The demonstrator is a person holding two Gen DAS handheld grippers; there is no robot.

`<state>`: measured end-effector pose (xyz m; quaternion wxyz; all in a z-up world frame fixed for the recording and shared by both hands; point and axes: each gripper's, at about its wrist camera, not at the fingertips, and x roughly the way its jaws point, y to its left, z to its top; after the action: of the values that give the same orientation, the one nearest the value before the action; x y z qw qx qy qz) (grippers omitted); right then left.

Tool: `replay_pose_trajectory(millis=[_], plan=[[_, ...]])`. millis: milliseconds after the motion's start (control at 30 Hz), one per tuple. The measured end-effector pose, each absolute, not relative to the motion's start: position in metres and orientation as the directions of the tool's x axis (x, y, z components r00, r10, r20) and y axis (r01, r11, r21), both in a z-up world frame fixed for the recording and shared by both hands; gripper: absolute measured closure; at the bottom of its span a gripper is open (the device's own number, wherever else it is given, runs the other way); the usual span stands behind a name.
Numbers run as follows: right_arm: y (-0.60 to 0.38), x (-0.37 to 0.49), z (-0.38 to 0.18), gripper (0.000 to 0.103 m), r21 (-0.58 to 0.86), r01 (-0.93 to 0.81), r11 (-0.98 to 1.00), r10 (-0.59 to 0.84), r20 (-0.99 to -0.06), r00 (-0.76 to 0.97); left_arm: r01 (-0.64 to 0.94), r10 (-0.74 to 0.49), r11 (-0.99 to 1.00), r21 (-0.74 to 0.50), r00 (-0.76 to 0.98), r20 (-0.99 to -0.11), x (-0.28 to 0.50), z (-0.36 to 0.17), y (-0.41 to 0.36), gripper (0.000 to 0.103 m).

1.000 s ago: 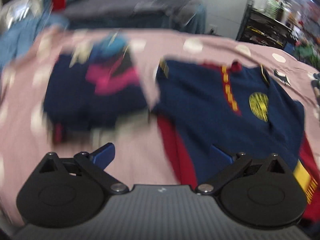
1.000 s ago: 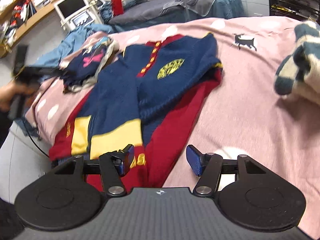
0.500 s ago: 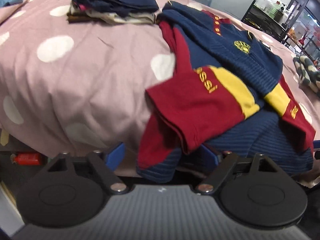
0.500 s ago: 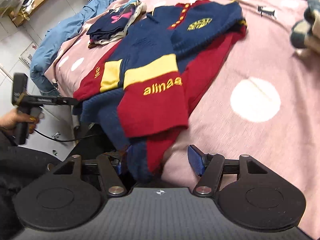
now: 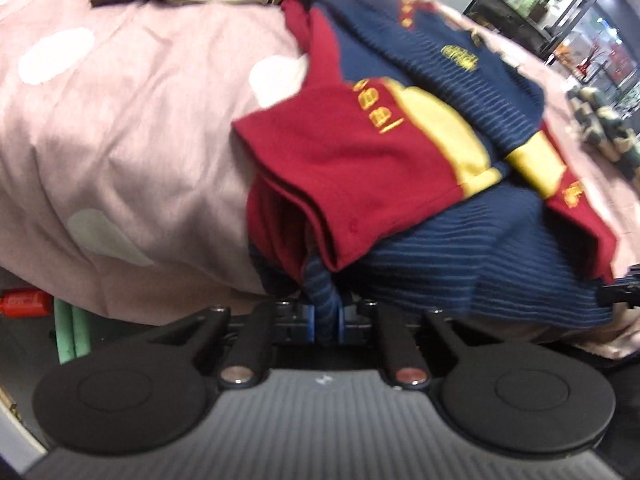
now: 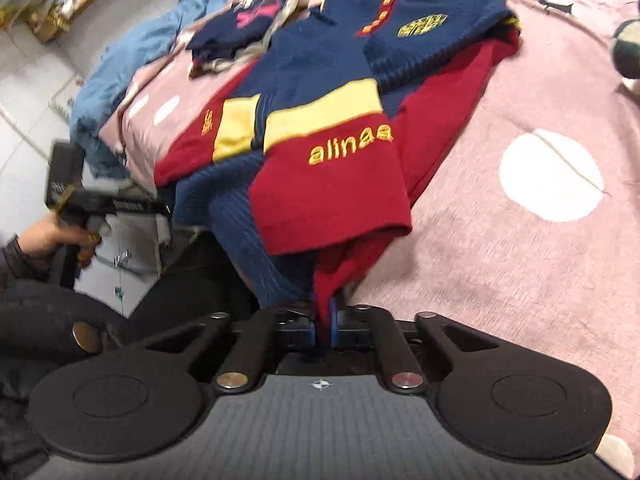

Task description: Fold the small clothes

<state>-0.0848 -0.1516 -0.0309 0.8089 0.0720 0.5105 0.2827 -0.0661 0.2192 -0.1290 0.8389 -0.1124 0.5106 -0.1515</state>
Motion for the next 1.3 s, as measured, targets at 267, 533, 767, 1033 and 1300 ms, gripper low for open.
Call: replay_pose_trajectory(millis=[267,533,767,1033,1300], plan=[[-0.191,-0.098,0.012,0.094,0.383,-0.392,0.836,0.514,-0.799,0.314,0.08,-0.387,0.917,-0.391,0.422,-0.82,-0.088,-0.087,0.252,0.096],[-0.189,-0.098,-0.015,0.058,0.332,-0.353,0.875,0.426,-0.874,0.233,-0.042,-0.223,0.967,-0.249,0.324,-0.919,-0.086,-0.118,0.261,0.063],[-0.194,-0.038,0.052,0.007,0.195,-0.439,0.877,0.427,-0.735,0.527,0.11,-0.214,0.977,-0.185,0.6,-0.771,-0.037,-0.014,0.242,0.005],[-0.204,0.128,0.036,0.008,0.29,-0.344,0.893,0.446,-0.671,0.592,0.379,-0.312,0.925,-0.042,0.689,-0.655,0.144,0.018,0.172,0.002],[-0.216,0.234,-0.007,0.008,0.362,-0.185,0.914,0.399,-0.711,0.579,0.419,-0.292,0.908,-0.011,0.614,-0.733,0.317,-0.026,0.155,0.013]])
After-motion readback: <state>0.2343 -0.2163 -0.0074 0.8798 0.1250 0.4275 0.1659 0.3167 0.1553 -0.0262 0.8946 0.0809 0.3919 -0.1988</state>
